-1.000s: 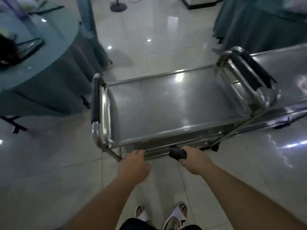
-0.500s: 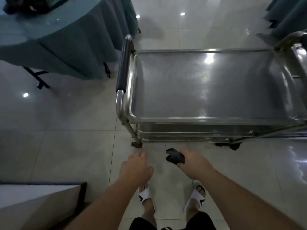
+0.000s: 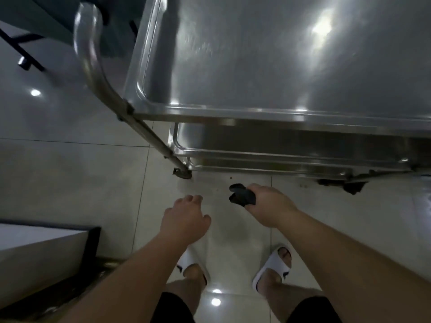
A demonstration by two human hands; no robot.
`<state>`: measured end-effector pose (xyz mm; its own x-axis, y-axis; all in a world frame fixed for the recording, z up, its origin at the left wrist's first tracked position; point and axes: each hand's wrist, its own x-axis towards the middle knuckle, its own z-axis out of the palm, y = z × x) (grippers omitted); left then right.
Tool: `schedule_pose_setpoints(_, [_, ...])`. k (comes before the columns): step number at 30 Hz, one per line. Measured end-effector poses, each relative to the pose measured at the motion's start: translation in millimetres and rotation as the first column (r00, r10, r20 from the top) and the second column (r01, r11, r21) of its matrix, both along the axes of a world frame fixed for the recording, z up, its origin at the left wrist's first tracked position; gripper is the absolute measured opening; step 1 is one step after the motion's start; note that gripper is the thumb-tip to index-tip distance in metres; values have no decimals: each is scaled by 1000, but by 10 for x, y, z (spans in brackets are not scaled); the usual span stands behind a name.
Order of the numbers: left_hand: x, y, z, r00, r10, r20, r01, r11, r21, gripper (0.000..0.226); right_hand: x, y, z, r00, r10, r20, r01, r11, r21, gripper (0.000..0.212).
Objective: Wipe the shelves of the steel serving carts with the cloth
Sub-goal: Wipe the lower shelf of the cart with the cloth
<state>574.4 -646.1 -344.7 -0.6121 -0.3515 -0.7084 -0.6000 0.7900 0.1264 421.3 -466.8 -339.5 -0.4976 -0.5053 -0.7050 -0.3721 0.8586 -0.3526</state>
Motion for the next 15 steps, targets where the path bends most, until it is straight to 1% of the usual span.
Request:
schedule_pose_setpoints(3, [-90, -98, -615, 999, -13, -40, 13, 1000, 7, 66, 5, -71, -636, 1000, -9, 1, 9, 1000, -5, 33])
schedule_pose_setpoints(5, [-156, -183, -1026, 995, -51, -91, 51, 999, -6, 63, 4, -123, -1074, 999, 5, -41, -6, 1000, -31, 32])
schedule_pose_setpoints(11, [-526, -544, -2137, 978, -120, -173, 105, 990, -96, 60, -244, -481, -2273, 987, 12, -161, -26, 996, -85, 24])
schedule_pose_setpoints(15, [-775, -783, -2751, 959, -197, -206, 166, 973, -158, 51, -525, -778, -2902, 975, 27, -219, -56, 990, -126, 15])
